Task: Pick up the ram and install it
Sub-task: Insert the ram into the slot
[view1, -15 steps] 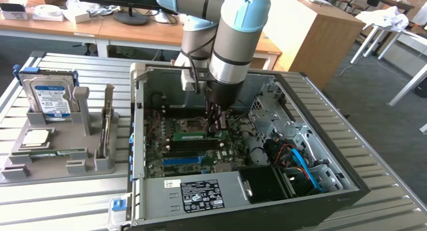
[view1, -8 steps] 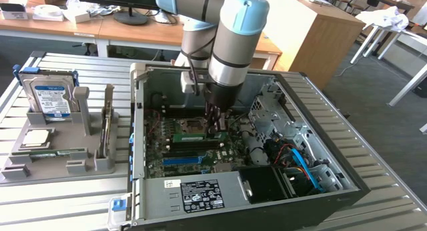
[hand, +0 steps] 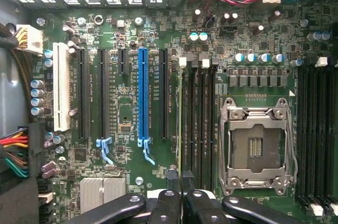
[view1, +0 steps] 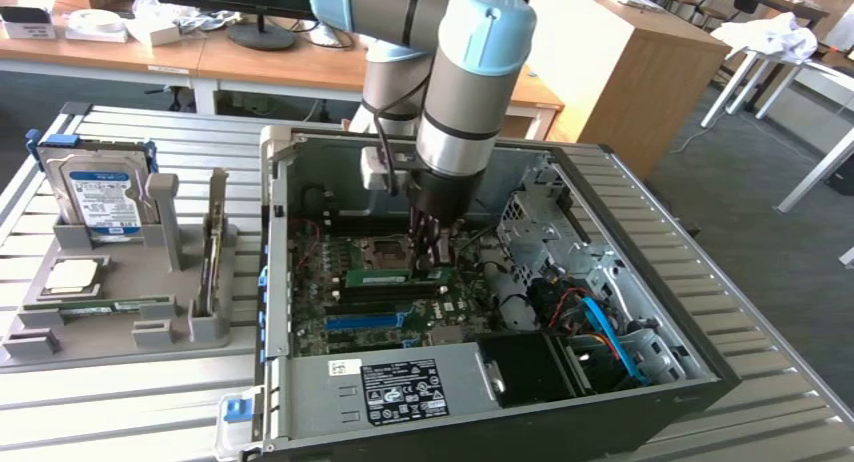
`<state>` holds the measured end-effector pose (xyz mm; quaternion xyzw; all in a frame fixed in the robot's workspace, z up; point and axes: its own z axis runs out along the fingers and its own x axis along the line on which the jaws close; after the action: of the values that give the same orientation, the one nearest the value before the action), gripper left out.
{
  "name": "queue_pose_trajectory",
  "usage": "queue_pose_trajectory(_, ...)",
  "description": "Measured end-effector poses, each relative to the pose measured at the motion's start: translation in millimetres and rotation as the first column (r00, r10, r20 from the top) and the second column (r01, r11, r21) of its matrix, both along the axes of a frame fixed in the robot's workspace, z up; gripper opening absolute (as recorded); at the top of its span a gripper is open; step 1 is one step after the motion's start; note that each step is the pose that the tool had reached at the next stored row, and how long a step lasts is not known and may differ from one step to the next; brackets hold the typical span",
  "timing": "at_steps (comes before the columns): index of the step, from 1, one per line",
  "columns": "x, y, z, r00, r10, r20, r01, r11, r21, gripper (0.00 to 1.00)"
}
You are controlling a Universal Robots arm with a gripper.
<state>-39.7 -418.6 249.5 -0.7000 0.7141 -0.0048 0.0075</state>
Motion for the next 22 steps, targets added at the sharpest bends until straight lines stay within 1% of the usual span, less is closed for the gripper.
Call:
queue_pose_trajectory(12,-0.3,0.1,-8.3,1.0,0.0,0.0002,0.0,1.0,0.0003,0.12)
queue_pose_trajectory(17,-0.3,0.1,-8.7,1.0,0.0,0.0002,0.0,1.0,0.0003,0.12)
queue_pose_trajectory(22,-1.0,1.5,-9.0,1.0,0.0,0.0002,0.0,1.0,0.0004,0.12)
